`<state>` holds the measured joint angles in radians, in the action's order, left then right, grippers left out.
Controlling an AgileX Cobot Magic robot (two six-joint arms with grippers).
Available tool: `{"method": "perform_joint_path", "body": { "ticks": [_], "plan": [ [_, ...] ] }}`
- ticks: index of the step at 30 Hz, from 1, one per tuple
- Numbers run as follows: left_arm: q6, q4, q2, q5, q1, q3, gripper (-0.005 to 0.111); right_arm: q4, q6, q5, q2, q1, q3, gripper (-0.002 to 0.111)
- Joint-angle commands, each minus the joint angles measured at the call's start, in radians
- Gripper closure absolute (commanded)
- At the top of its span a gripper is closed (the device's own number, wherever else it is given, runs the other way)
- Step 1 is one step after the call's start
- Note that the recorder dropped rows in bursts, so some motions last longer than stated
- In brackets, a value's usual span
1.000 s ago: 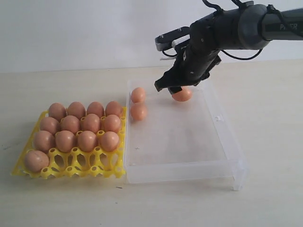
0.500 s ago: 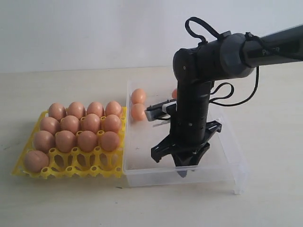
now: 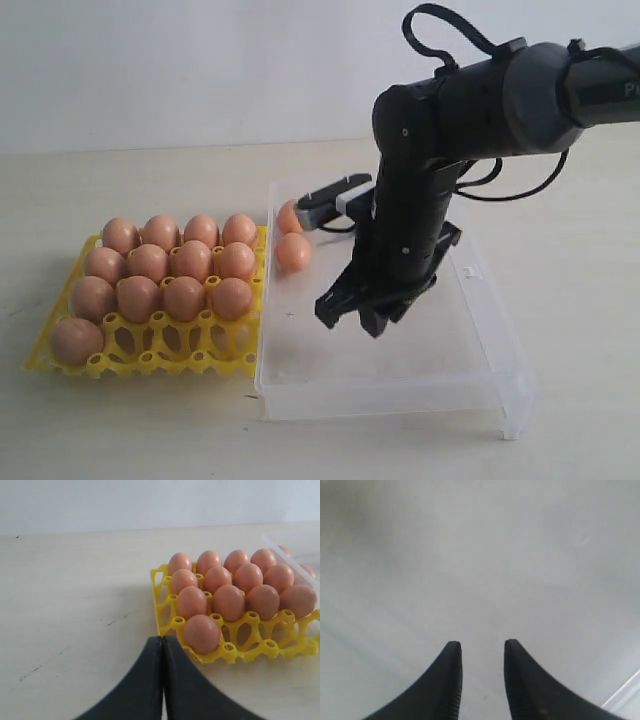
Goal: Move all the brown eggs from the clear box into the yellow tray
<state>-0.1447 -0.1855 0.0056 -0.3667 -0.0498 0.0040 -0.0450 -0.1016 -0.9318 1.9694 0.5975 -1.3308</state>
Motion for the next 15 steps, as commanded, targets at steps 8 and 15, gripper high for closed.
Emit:
{"method": "perform_joint_path", "body": {
  "ticks": [8,15],
  "plan": [
    [-0.001,-0.001,-0.006,0.01,0.001,-0.004,0.107,0.206,-0.003,0.491,0.042,-0.109,-0.164,0.05],
    [-0.001,-0.001,-0.006,0.01,0.001,-0.004,0.107,0.172,0.195,0.408,0.139,-0.143,-0.237,0.052]
  ]
}}
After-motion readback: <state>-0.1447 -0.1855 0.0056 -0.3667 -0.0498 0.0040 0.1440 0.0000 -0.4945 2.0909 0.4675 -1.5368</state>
